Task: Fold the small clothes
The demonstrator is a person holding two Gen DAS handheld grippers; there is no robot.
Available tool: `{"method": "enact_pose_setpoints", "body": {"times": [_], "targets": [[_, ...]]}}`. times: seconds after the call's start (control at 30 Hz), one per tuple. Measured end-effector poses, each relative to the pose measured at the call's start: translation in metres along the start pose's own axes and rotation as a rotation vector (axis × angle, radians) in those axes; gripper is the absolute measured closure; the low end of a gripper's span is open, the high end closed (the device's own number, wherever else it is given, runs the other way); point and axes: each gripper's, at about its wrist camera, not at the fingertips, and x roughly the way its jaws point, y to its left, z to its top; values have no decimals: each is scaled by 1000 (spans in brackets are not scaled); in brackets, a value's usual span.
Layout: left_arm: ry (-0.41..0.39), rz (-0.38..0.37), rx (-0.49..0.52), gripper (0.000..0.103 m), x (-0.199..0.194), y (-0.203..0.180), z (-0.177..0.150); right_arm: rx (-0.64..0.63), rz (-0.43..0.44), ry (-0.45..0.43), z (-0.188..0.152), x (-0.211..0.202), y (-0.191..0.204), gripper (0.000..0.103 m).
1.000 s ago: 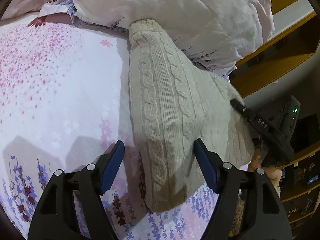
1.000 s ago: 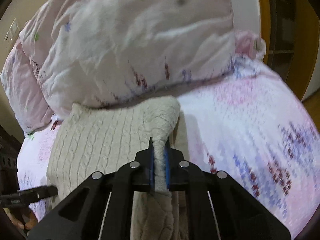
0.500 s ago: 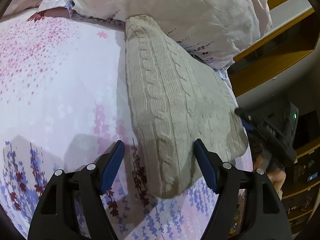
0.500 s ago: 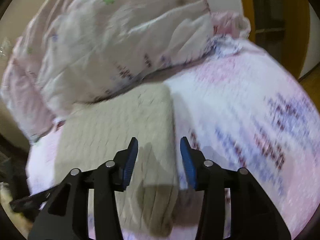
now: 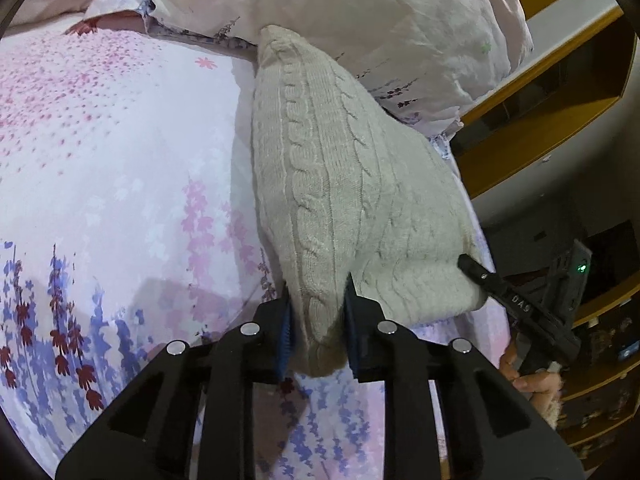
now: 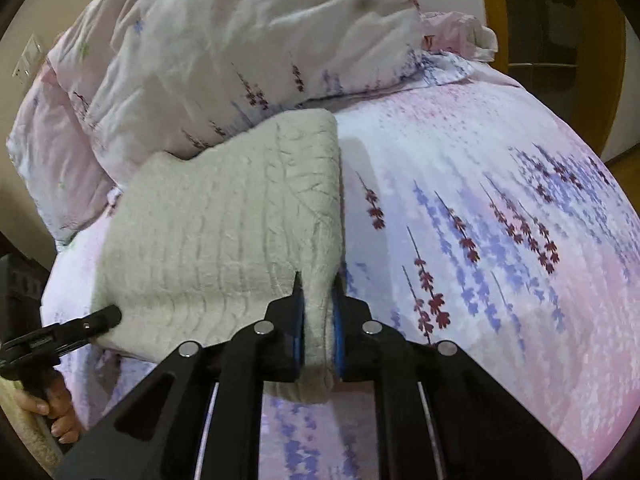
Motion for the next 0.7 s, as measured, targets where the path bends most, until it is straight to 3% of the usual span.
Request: {"method": "enact_pose_setpoints", "body": {"times": [0.17, 0.23, 0.33, 0.4, 0.47, 0.57, 0.63, 0.7], "targets": [[10, 22, 3, 73, -10, -5, 1, -38, -75, -67, 2, -19, 13, 73], [0, 35, -3, 56, -17, -3, 2, -59, -82, -151, 2, -37, 17, 73], [0, 75, -9, 46, -17, -2, 6, -129, -42, -217, -2, -54, 32, 73], [12, 80, -9, 46, -13, -1, 4, -216, -28, -192, -9, -51, 48, 73], [0, 108, 27, 46, -13, -6, 1, -280, -67, -140, -15, -37, 57, 74], [-2, 135, 55, 46, -13, -10, 0, -299, -156, 2, -24, -2, 52, 74], [8, 150, 70, 46, -14, -12, 1, -284, -135, -1, -22, -4, 51, 74], [15, 158, 79, 44, -15, -15, 5, -229, -61, -3, -13, -13, 45, 65]]}}
